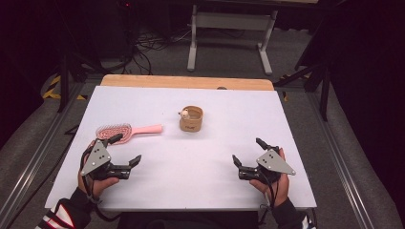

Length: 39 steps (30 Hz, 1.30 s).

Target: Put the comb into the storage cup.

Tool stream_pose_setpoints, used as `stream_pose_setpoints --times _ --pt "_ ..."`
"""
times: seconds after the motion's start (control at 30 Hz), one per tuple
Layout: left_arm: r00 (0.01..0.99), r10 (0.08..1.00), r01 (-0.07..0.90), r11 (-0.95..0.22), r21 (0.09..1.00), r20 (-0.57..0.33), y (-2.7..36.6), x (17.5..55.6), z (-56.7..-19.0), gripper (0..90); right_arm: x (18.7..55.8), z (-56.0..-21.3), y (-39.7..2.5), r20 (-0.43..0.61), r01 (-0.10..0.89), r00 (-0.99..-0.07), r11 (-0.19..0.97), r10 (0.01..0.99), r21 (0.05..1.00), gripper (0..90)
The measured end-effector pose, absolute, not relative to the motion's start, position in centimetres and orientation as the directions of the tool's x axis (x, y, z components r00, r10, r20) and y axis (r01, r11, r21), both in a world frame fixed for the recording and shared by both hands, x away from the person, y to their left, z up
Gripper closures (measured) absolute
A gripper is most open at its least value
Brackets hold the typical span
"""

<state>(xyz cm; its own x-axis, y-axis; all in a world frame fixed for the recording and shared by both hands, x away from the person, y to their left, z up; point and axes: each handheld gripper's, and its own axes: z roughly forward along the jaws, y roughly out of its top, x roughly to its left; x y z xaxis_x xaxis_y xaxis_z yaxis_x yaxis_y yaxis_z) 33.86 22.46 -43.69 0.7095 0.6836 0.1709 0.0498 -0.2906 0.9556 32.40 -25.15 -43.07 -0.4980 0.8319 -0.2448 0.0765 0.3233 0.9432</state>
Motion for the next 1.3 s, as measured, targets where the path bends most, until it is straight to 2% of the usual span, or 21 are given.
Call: stream_pose_setpoints --times 0.2,0.47,0.67,1.13,1.3 --pt "0.717 0.676 0.053 -0.293 0.955 0.168 22.1 33.8 -43.8 8.5 32.3 -43.1 -25.5 -0.231 0.087 -0.498 0.313 0.836 0.946 4.7" --pt "0.722 0.681 0.082 -0.257 0.963 0.120 22.3 34.4 -43.9 9.9 32.7 -43.4 -25.5 -0.225 0.110 -0.493 0.316 0.841 0.942 4.7" --pt "0.713 0.688 0.080 -0.269 0.960 0.134 21.9 34.8 -43.6 12.7 32.9 -43.6 -25.6 -0.226 0.118 -0.493 0.322 0.840 0.939 4.7" --pt "0.692 0.708 0.072 -0.266 0.961 0.145 21.0 36.5 -42.1 25.6 32.9 -43.8 -25.9 -0.216 0.131 -0.490 0.317 0.844 0.939 4.7" --pt "0.696 0.706 0.096 -0.272 0.957 0.131 20.4 37.7 -41.6 38.7 33.0 -43.9 -25.8 -0.221 0.138 -0.489 0.325 0.844 0.936 4.8"
